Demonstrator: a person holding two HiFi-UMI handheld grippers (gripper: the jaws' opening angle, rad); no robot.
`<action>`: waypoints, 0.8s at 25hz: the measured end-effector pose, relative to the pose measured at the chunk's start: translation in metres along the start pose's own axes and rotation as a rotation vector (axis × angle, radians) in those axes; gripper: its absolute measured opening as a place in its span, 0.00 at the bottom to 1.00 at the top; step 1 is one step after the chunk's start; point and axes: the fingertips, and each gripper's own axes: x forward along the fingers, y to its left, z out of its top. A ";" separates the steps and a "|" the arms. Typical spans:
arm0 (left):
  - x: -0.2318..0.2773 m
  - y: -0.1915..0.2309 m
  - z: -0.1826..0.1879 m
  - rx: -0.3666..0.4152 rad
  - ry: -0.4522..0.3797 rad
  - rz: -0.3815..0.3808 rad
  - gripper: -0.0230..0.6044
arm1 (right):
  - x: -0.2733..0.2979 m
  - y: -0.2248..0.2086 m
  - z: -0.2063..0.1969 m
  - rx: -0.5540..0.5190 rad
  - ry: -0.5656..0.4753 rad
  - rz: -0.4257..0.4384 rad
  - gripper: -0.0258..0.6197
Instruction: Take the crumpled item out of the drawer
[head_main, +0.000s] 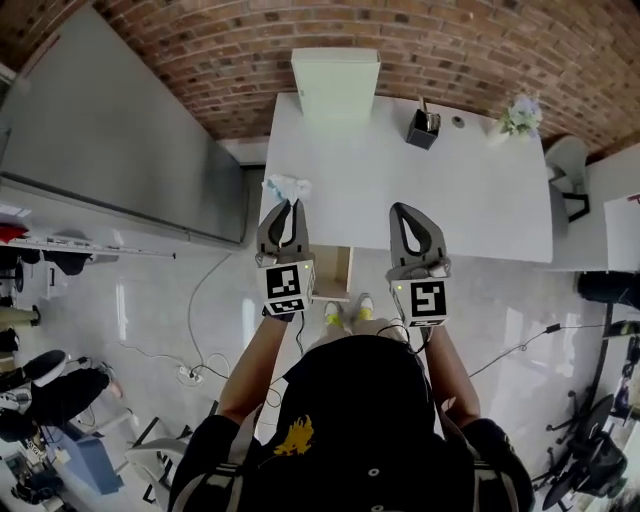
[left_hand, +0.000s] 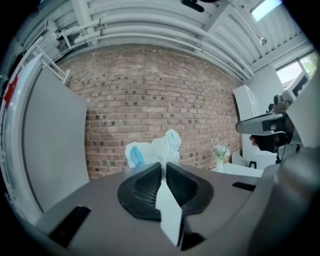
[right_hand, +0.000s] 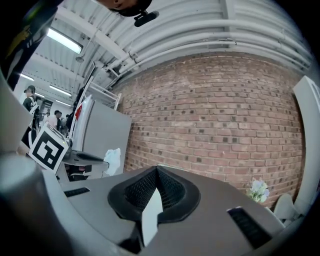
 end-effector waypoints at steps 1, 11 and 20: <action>0.000 -0.002 0.013 0.022 -0.027 -0.007 0.11 | 0.000 -0.004 0.009 -0.008 -0.020 -0.004 0.08; 0.004 -0.010 0.054 0.050 -0.091 -0.026 0.11 | -0.001 -0.024 0.040 -0.048 -0.079 -0.034 0.08; 0.005 -0.012 0.061 0.063 -0.096 -0.034 0.11 | 0.002 -0.030 0.036 -0.047 -0.048 -0.045 0.08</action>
